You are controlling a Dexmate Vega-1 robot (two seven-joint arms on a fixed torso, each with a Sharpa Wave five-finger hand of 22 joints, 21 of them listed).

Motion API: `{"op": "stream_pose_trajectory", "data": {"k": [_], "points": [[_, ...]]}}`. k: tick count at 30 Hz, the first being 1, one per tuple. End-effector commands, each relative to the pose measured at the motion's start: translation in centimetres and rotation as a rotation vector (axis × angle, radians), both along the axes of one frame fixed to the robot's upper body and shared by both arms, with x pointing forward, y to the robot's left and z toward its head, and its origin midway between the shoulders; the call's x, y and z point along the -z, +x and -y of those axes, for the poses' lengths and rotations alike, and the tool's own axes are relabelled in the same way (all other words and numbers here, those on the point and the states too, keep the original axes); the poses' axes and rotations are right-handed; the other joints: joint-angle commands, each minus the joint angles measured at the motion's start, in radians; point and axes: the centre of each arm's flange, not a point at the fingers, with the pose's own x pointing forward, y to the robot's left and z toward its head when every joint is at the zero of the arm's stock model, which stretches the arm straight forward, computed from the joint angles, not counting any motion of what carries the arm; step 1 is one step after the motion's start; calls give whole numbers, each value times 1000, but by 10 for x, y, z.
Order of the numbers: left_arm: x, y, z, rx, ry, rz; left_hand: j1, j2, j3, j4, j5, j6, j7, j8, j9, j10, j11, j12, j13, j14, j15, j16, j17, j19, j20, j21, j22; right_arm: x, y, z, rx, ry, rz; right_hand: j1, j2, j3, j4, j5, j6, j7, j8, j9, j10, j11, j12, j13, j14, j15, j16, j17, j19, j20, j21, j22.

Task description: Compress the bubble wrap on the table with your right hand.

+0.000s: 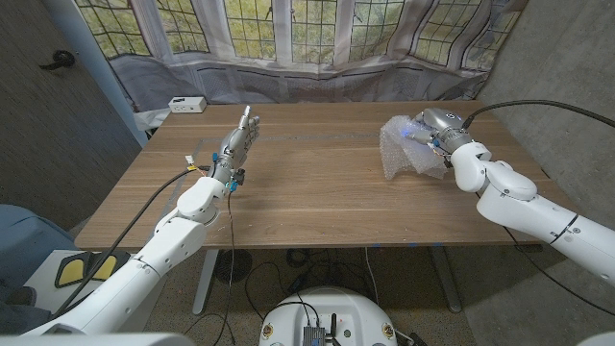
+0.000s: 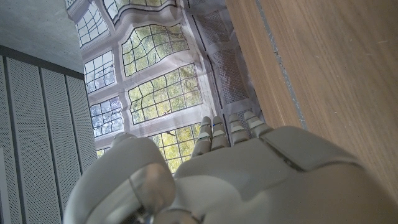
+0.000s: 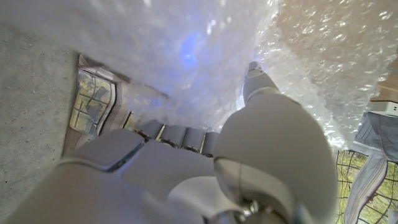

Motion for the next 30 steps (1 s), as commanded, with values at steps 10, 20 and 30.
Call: {"op": "stream_pose_trajectory", "data": {"k": [10, 20, 30], "points": [[0, -7, -3, -16, -3, 10, 9, 1, 1, 0, -1, 5, 6, -2, 2, 7, 0, 1, 2, 5, 1, 0, 2, -5, -1, 3, 1, 20, 26, 1, 25, 35, -76, -26, 6, -5, 2, -3, -1, -4, 4, 2, 1, -5, 3, 0, -8, -13, -2, 1, -4, -5, -7, 3], [2, -7, -3, -17, -3, 9, 9, 1, 2, 0, -2, 5, 4, -2, 2, 6, 1, 0, 2, 5, 1, 0, 2, -5, -1, 3, 1, 24, 31, 1, 39, 30, -102, -33, 6, -7, -3, -4, -16, -5, 0, 1, -13, -1, -1, -4, -36, 1, -9, 3, -23, 1, -20, 3], [2, -8, -3, -17, 0, 8, 9, 0, 2, 0, -2, 5, 5, -2, 2, 8, 0, 1, 2, 5, 2, 0, 2, -6, 0, 2, 1, 29, 37, -2, 26, 37, -114, -48, 5, -13, -9, -7, -55, 0, -8, 2, -50, 5, -8, -9, -83, 9, -22, 7, -58, 9, -42, 3]]}}
